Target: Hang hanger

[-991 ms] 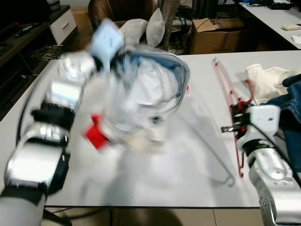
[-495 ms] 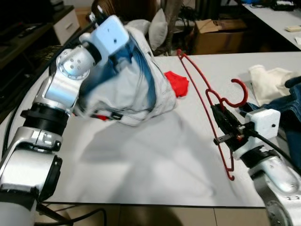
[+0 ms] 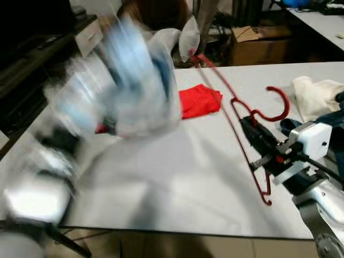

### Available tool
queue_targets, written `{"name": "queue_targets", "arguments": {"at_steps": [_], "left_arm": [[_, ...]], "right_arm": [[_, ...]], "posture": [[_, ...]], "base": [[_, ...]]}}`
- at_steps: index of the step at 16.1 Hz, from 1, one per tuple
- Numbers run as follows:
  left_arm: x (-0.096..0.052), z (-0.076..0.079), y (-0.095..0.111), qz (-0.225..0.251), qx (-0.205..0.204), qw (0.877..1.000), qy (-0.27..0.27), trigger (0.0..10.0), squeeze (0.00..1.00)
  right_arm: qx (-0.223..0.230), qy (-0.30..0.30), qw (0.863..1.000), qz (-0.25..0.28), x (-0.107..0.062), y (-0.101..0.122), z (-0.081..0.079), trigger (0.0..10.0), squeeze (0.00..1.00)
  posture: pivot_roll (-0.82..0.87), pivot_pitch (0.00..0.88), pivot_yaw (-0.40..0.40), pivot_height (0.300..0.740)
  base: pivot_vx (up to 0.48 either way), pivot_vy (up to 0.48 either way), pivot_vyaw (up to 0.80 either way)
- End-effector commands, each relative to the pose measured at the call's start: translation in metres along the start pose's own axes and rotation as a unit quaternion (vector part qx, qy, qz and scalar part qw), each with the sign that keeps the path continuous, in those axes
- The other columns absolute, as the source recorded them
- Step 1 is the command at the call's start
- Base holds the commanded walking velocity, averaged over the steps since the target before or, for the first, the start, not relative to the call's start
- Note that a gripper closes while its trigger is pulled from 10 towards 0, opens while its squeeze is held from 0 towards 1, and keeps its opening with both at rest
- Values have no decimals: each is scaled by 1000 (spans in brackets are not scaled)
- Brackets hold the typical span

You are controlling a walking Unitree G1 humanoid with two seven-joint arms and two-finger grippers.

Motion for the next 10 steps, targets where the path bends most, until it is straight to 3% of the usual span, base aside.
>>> {"name": "queue_targets", "arguments": {"at_steps": [1,2,4,5,7,8,10], "left_arm": [[-1,-12,9,15,-39,999,21,0,0],[-1,-5,5,23,-122,992,24,0,0],[-13,7,-5,47,-279,958,37,0,0],[-24,10,-10,60,-332,940,52,0,0],[-38,21,-17,61,-375,923,56,0,0],[-42,33,-19,50,-387,919,54,10000,0],[-57,47,-23,35,-401,913,65,10000,0]], "right_arm": [[-1,8,1000,5,-1,6,1,10000,0],[1,-3,1000,-3,0,5,3,10000,0],[12,-34,999,-28,0,-4,6,10000,0],[23,-62,997,-46,1,-10,7,10000,0],[42,-95,993,-65,2,-16,5,10000,0],[53,-100,991,-68,3,-20,2,10000,0],[81,-96,990,-72,8,-22,-8,10000,0]], "posture": [[-60,0,107,740],[-65,0,107,740],[-73,0,96,740],[-77,0,72,740],[-62,0,53,740],[-46,0,43,740],[-44,0,42,740]], "base": [[0,0,0],[0,0,0],[0,0,0],[0,0,0],[0,0,0],[0,0,0],[0,0,0]]}}
Point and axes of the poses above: a point about 5 cm out from each wrist's last joint towards the gripper, its own x axis pointing out of the wrist towards the gripper, its own y axis along the axis of the wrist's last joint, z = x × y, the point moved 2 cm from there along x, pointing out of the wrist towards the gripper, and after that the axes turned 14 degrees about -x, right-handed, at the moved point
